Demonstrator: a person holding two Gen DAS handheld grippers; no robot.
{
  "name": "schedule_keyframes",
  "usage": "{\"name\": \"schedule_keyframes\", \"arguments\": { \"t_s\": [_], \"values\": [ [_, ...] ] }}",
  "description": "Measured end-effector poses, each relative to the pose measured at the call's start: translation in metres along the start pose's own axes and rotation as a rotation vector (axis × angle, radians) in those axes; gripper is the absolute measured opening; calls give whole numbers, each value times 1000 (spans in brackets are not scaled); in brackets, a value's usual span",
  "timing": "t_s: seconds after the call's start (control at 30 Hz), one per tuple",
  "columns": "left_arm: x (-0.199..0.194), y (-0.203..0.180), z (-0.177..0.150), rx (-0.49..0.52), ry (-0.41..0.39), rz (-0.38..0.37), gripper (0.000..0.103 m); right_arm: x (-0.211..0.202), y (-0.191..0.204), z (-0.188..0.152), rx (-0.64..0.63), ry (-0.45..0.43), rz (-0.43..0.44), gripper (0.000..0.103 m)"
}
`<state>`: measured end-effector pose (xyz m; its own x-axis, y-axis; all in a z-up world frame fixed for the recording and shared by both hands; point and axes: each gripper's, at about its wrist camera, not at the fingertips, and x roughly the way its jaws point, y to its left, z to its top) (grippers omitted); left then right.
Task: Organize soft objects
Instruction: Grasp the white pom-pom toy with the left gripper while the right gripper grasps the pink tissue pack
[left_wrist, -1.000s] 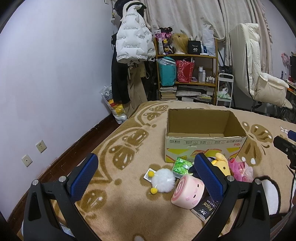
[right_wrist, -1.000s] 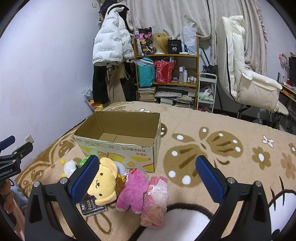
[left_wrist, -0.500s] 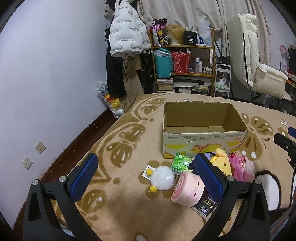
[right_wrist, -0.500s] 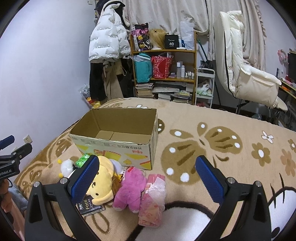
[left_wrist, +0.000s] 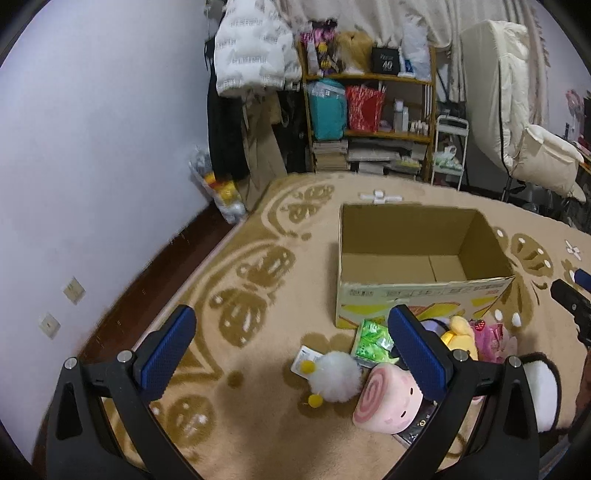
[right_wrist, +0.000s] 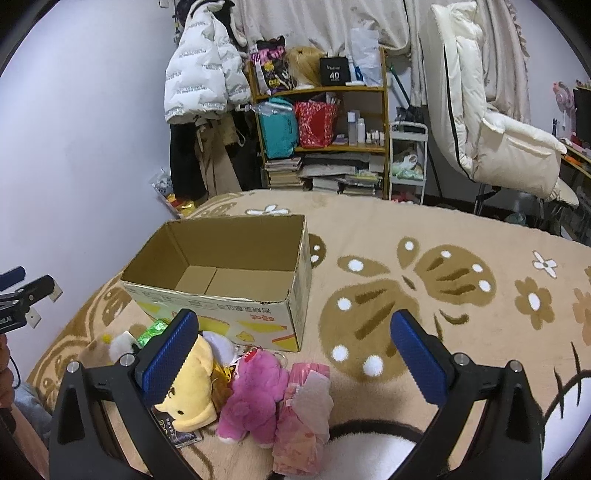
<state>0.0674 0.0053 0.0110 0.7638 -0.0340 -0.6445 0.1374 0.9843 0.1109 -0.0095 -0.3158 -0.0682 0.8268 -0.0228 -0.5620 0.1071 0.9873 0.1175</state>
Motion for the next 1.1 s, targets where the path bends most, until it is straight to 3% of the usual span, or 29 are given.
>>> {"name": "schedule_keyframes", "arguments": {
  "t_s": [0.23,0.6,0.73,0.9,1.1],
  "values": [
    [49,1,-3,-25,115,-11,103,31,-7,-3,29,84,49,103],
    [93,-2,-16,-45,268,-55,103,75,-21,-25,61,234,22,102],
    [104,-3,-22,-45,304,-58,103,89,-22,-33,53,293,19,94],
    [115,-5,-30,-51,353,-73,103,100,-17,-44,21,351,18,92],
    [128,-12,-41,-40,404,-73,103,107,-15,-52,-17,416,-8,77]
  ]
}}
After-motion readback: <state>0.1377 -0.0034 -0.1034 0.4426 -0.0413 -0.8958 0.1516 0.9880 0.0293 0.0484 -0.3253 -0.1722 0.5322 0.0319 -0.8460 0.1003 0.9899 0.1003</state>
